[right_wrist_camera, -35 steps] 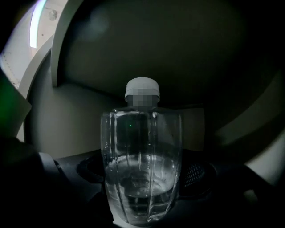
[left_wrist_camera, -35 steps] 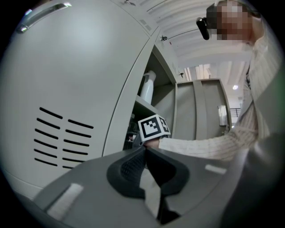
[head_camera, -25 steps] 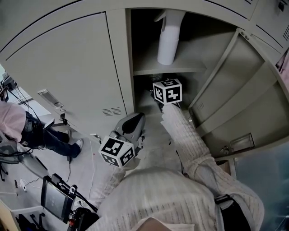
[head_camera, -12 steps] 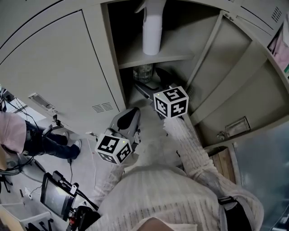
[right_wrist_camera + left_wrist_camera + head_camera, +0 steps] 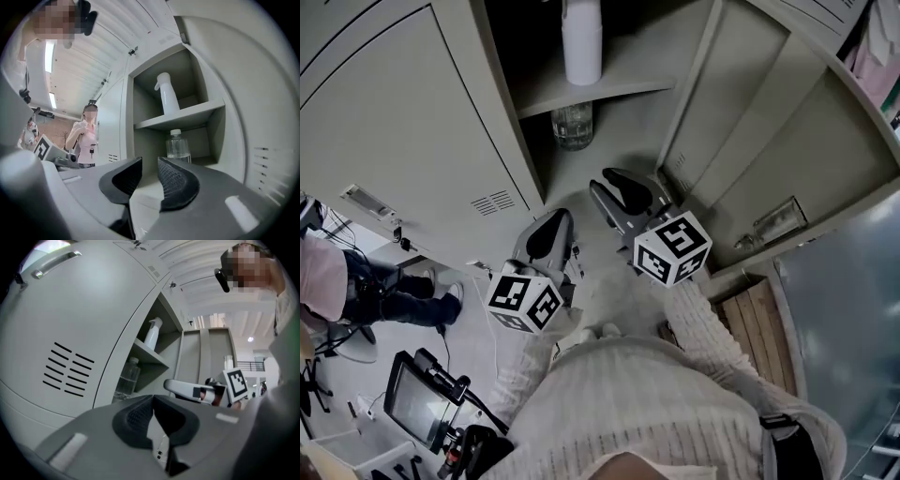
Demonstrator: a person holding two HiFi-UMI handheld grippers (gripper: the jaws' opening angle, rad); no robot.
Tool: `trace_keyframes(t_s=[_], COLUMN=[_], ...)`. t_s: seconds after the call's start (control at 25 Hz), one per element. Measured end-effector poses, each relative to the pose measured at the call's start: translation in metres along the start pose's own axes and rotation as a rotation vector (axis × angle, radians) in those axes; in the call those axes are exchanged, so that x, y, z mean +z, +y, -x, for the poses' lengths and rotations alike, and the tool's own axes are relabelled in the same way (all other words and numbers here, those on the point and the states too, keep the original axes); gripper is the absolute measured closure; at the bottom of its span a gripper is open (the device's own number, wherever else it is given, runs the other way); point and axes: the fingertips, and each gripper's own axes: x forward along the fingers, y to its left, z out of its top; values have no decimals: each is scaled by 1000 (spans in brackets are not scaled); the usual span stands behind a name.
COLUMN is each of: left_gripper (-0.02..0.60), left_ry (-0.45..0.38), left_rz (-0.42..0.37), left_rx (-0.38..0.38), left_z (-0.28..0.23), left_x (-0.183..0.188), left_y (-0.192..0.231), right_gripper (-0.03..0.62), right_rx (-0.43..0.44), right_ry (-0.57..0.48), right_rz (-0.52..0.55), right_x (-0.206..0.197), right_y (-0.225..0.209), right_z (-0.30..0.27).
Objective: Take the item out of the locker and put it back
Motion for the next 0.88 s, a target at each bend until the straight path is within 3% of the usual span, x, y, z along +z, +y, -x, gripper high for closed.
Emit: trace_keyframes(t_s=[0.12, 0.4, 0.88], left_gripper=[575, 574, 574], left_ry=[-6, 4, 18], left_rz=[9, 22, 12], left_rx=[2, -15, -43], left_z=[6, 16, 21], left_x=[-3, -14, -19], left_y=[-7, -23, -42], right_gripper=[592, 594, 594], right_rx=[-14, -21, -10], right_ry=[-6, 8, 63], right_rz=[2, -38, -9], right_x=[-4, -24, -32], right_y=[8, 33, 46], right_z=[21, 52, 65])
